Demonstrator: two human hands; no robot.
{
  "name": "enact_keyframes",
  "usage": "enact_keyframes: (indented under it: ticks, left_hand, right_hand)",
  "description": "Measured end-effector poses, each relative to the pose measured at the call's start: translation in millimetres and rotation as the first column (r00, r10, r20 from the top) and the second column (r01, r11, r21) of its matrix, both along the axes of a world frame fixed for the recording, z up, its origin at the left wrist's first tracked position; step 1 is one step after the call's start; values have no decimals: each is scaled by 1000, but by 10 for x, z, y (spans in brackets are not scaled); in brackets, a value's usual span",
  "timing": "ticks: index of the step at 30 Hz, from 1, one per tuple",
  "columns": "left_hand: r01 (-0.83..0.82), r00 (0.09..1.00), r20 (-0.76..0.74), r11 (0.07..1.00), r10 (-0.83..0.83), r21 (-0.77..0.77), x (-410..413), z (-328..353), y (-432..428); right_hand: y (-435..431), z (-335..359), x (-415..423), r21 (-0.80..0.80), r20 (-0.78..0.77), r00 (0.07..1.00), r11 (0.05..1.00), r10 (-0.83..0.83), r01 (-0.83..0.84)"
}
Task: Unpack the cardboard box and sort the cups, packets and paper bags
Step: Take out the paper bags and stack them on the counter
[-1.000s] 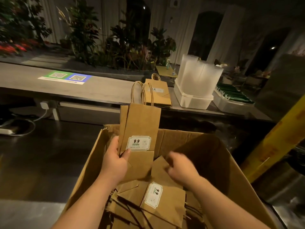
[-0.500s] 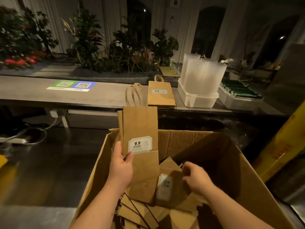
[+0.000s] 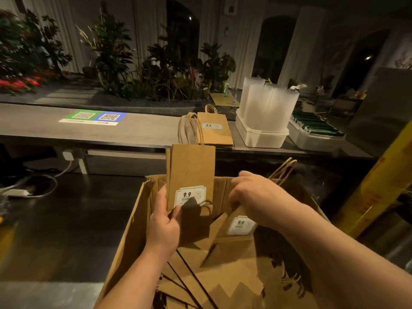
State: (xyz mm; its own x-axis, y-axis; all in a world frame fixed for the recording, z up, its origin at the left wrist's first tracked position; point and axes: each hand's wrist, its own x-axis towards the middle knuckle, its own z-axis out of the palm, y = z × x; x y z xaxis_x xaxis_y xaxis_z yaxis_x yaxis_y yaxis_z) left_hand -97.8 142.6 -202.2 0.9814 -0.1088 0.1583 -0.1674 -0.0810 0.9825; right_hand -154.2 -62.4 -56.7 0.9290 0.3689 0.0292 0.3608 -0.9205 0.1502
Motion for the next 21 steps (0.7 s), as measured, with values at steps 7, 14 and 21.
enact_keyframes:
  ticks: [7,14,21]
  left_hand:
    - [143,982,-123,989,-146,-34,-61,10,-20]
    - [139,990,-63,974,-129,181,36,73,-82]
    - [-40,994,-103,998,36,-43,-22,37,-13]
  right_hand:
    - [420,-237,472,142,107,989,982,106,-121]
    - [556,-213,660,137,209,961,967,182,-213]
    - [250,-612,423,285,688,724,898,52,-336]
